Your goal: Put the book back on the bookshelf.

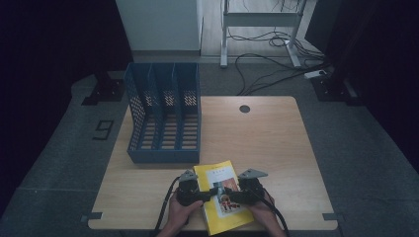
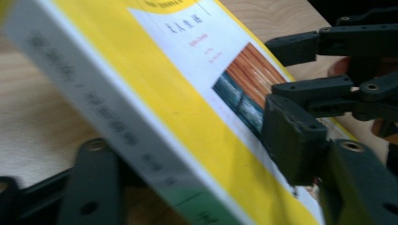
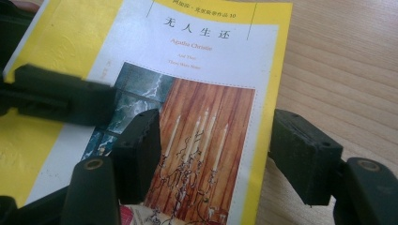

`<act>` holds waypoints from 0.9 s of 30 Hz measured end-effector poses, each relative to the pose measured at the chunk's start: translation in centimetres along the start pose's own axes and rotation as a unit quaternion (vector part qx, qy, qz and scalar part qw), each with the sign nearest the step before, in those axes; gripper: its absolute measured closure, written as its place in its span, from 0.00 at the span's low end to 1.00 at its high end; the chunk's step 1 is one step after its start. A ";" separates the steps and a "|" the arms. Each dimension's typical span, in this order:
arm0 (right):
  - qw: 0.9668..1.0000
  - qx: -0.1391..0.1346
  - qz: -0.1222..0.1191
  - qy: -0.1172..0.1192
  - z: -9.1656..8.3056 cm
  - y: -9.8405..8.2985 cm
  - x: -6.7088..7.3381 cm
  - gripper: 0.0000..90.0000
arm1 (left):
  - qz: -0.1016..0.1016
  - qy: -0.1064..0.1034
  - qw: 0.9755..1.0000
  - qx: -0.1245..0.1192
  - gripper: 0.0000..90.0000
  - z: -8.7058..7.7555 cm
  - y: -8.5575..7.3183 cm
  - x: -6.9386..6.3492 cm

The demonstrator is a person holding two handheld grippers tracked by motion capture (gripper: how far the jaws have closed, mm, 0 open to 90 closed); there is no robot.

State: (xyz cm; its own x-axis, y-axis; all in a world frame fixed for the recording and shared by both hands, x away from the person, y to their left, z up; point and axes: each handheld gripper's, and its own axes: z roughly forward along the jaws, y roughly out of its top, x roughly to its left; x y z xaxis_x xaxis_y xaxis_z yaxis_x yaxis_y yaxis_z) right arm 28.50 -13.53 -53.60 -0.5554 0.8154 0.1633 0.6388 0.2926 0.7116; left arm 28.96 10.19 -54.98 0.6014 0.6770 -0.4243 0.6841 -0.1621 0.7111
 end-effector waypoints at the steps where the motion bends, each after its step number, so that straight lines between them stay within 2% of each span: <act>1: 1.000 -0.001 0.004 0.003 0.0 0.0 -0.1 0.38 | 0.005 0.004 1.000 -0.002 0.46 -0.1 0.1 -0.1; 3: 1.000 0.001 0.003 0.009 -0.1 -0.1 -0.3 0.39 | 0.009 0.008 1.000 -0.012 0.45 -0.5 0.3 -0.1; 5: 1.000 -0.001 0.000 0.008 -0.2 -0.1 -0.2 0.39 | 0.001 0.002 1.000 -0.016 0.46 -0.7 0.5 0.1; 7: 1.000 -0.001 -0.003 0.006 -0.2 -0.1 -0.1 0.39 | -0.001 0.002 1.000 -0.017 0.48 -0.8 0.5 0.3; 10: 1.000 0.001 -0.006 0.012 -0.2 -0.2 0.0 0.40 | -0.013 0.004 1.000 -0.026 0.51 -1.2 0.7 0.8; 13: 1.000 0.003 -0.009 0.019 -0.3 -0.2 0.2 0.41 | -0.011 0.003 0.999 -0.032 0.59 -1.5 0.7 1.1; 18: 1.000 0.003 -0.015 0.025 -0.2 -0.3 0.5 0.40 | -0.020 -0.017 0.999 -0.043 0.66 -2.0 0.8 1.8; 23: 0.999 0.002 -0.017 0.030 -0.2 -0.3 0.7 0.40 | -0.009 -0.025 0.999 -0.046 0.68 -2.4 1.0 1.8; 27: 0.999 -0.001 -0.013 0.037 -0.2 -0.4 0.7 0.40 | -0.010 -0.030 0.998 -0.053 0.69 -2.6 1.1 1.9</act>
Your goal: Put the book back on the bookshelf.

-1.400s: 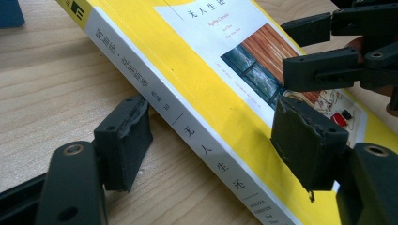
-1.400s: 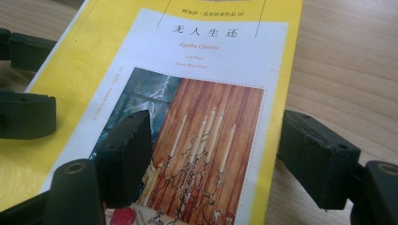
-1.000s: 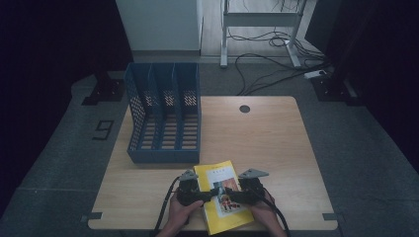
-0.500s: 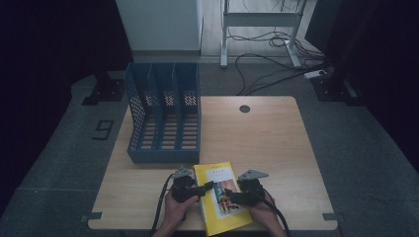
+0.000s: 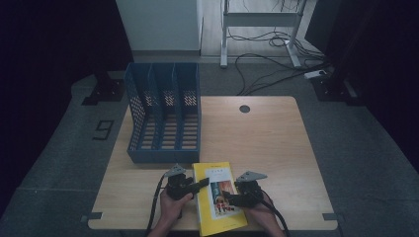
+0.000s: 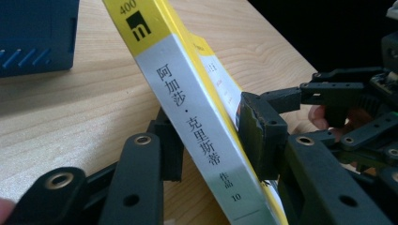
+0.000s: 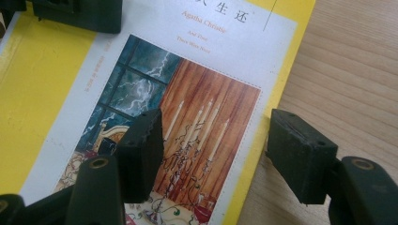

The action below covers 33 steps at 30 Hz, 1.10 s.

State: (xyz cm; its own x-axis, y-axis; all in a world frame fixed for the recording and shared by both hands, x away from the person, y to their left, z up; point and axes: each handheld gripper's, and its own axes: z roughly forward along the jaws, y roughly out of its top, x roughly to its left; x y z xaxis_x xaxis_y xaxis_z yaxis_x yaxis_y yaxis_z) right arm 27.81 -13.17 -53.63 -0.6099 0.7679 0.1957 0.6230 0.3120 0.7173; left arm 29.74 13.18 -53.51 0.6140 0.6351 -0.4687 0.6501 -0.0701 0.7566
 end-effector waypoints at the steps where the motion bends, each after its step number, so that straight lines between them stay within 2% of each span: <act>1: 1.000 -0.002 0.000 0.001 0.0 0.0 0.0 0.40 | 0.001 -0.001 1.000 -0.002 0.70 -0.1 0.0 0.0; 2: 1.000 -0.003 0.002 0.003 0.0 0.0 0.0 0.40 | 0.003 -0.002 1.000 -0.002 0.70 -0.1 0.1 0.0; 5: 1.000 -0.008 0.008 0.012 0.1 0.0 -0.1 0.37 | 0.029 -0.001 1.000 -0.003 0.70 -0.5 0.5 -0.4; 9: 0.999 -0.014 0.025 0.036 0.2 0.0 -0.4 0.34 | 0.053 -0.007 0.998 -0.016 0.71 -1.2 0.8 -0.8; 11: 0.998 -0.020 0.031 0.051 0.3 0.0 -0.6 0.33 | 0.055 -0.015 0.998 -0.022 0.72 -1.3 0.8 -0.8; 15: 0.996 -0.024 0.048 0.066 0.4 -0.2 -1.0 0.29 | 0.053 -0.019 0.998 -0.025 0.73 -1.5 0.8 -0.8; 18: 0.996 -0.027 0.048 0.066 0.4 -0.1 -0.9 0.29 | 0.054 -0.019 0.998 -0.026 0.73 -1.6 0.8 -0.9; 20: 0.995 -0.026 0.050 0.079 0.5 -0.1 -0.7 0.30 | 0.056 -0.019 0.998 -0.025 0.73 -1.6 0.9 -1.0; 23: 0.995 -0.022 0.049 0.079 0.5 0.0 -0.5 0.31 | 0.061 -0.019 0.998 -0.019 0.73 -1.8 1.1 -1.0; 26: 0.995 -0.031 0.049 0.076 0.3 0.0 -0.4 0.35 | 0.066 -0.021 0.997 -0.018 0.73 -2.0 1.5 -0.9; 33: 0.996 -0.044 0.042 0.072 -0.1 0.3 -0.2 0.39 | 0.065 -0.027 0.997 -0.017 0.74 -2.5 2.3 -1.0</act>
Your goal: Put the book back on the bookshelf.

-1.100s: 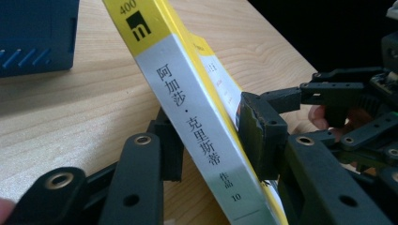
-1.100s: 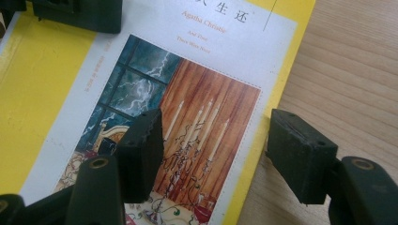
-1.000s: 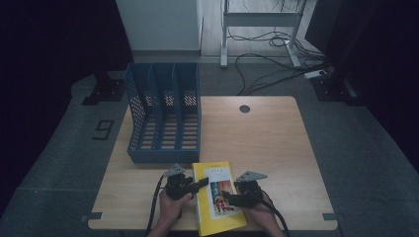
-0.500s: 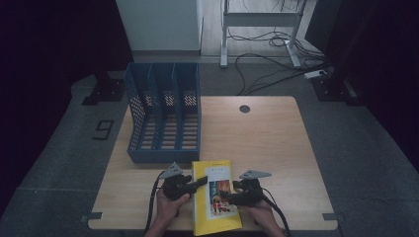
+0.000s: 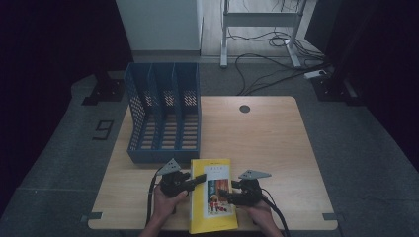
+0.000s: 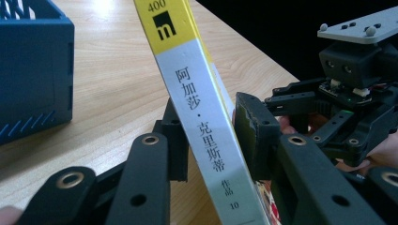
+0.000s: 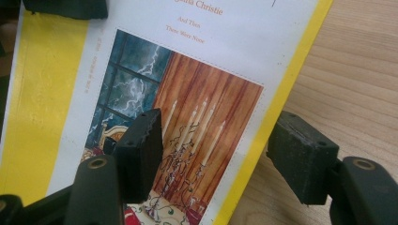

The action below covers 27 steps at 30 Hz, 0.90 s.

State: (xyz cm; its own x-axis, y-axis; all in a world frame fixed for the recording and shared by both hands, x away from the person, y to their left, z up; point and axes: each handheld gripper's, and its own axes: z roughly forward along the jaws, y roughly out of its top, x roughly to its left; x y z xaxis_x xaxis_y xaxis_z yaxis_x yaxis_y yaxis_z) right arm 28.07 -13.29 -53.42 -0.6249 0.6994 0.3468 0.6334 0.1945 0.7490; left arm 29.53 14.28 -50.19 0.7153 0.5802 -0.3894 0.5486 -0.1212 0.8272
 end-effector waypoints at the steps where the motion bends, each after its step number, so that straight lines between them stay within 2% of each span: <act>1: 1.000 0.000 0.000 -0.001 0.0 0.0 0.1 0.39 | -0.001 0.000 1.000 0.001 0.74 0.0 0.0 0.0; 13: 1.000 0.002 -0.021 0.002 0.1 0.0 0.4 0.39 | -0.018 0.004 1.000 -0.003 0.75 -0.1 0.6 0.2; 16: 0.999 0.002 -0.036 0.001 0.2 0.0 0.8 0.39 | -0.017 0.004 1.000 -0.007 0.77 -0.4 0.6 0.3; 27: 0.999 0.003 -0.041 -0.003 0.3 -0.1 1.0 0.39 | -0.039 -0.009 0.999 -0.003 0.77 -0.3 0.5 0.8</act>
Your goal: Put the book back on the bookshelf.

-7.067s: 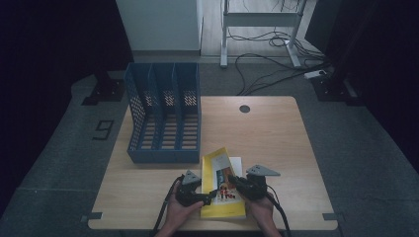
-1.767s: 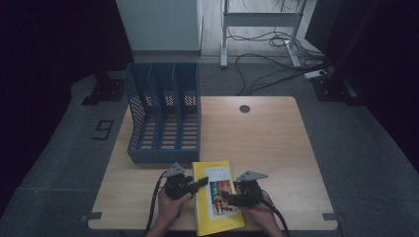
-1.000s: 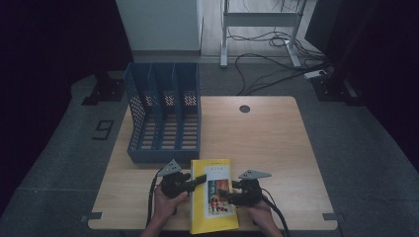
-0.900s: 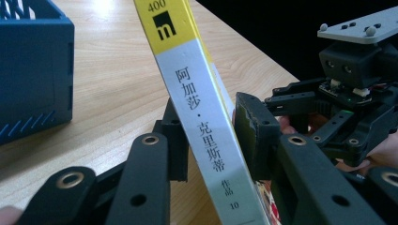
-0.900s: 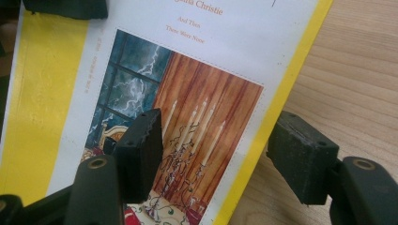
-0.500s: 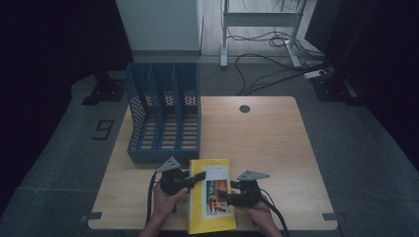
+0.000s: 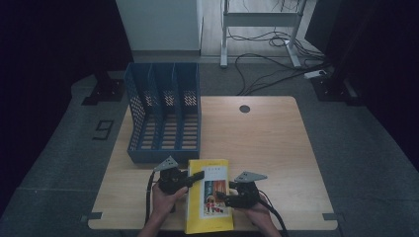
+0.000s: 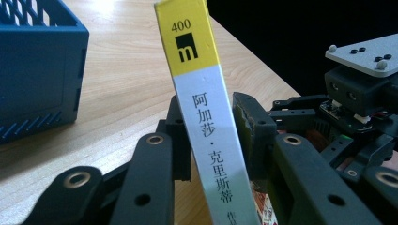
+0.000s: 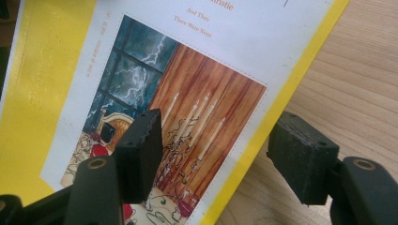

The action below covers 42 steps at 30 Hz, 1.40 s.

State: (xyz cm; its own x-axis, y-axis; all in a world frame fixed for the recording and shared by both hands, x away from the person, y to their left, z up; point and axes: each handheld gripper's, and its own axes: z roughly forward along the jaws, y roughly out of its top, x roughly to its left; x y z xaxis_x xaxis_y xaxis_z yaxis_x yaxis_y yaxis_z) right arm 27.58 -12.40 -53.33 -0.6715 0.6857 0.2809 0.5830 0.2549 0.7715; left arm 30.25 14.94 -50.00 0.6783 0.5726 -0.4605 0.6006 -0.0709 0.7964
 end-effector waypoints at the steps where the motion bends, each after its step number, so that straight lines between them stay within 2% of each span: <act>1: 1.000 0.001 0.000 0.000 0.0 0.0 0.0 0.39 | -0.004 -0.003 1.000 0.000 0.77 0.0 0.0 0.1; 8: 1.000 -0.002 -0.005 0.002 0.0 -0.1 0.1 0.39 | -0.006 -0.014 1.000 0.008 0.77 0.2 -0.1 0.1; 12: 1.000 -0.005 -0.010 0.001 0.0 -0.1 0.2 0.39 | -0.004 -0.013 1.000 0.010 0.78 0.2 0.0 0.0; 16: 1.000 -0.011 -0.017 0.000 -0.1 0.0 0.3 0.39 | 0.003 -0.017 1.000 -0.005 0.80 -0.1 0.0 -0.3; 22: 0.999 -0.035 -0.021 0.002 -0.8 0.4 0.6 0.43 | 0.011 -0.026 0.999 -0.027 0.83 -0.9 0.5 -1.0; 25: 0.998 -0.052 -0.021 0.007 -1.3 0.8 0.8 0.44 | 0.030 -0.022 0.999 -0.037 0.84 -1.3 1.3 -2.2; 26: 0.998 -0.055 -0.017 0.009 -1.4 0.8 0.7 0.44 | 0.030 -0.022 0.999 -0.037 0.84 -1.3 1.3 -2.2; 28: 0.998 -0.054 -0.003 0.022 -1.6 0.9 0.5 0.42 | 0.050 -0.016 0.998 -0.047 0.84 -1.3 2.1 -3.3; 29: 0.998 -0.054 -0.003 0.022 -1.6 0.9 0.5 0.42 | 0.050 -0.016 0.998 -0.047 0.84 -1.3 2.1 -3.3; 32: 0.998 -0.059 0.013 0.002 -1.9 0.7 0.2 0.32 | 0.060 -0.009 0.996 -0.061 0.84 -1.3 2.9 -3.7; 33: 0.998 -0.056 0.014 -0.004 -1.9 0.6 0.2 0.31 | 0.056 -0.007 0.996 -0.072 0.84 -1.5 3.3 -3.6; 35: 0.998 -0.053 0.014 -0.006 -1.8 0.5 0.2 0.31 | 0.056 -0.005 0.995 -0.077 0.84 -1.5 3.5 -3.6; 36: 0.999 -0.047 0.012 -0.010 -1.5 0.3 0.3 0.30 | 0.061 0.000 0.995 -0.084 0.84 -1.6 3.7 -3.7; 42: 0.999 -0.043 0.003 -0.017 -1.0 0.1 0.5 0.30 | 0.071 0.004 0.993 -0.097 0.84 -1.0 4.2 -3.8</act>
State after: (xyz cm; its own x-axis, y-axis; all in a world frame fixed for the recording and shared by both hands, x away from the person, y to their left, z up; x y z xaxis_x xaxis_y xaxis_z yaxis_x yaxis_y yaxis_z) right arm 26.84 -12.68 -52.49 -0.6516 0.7099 0.2672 0.5440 0.1919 0.8168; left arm 29.74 13.26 -44.50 0.7461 0.5746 -0.3363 0.4067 0.0067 0.9135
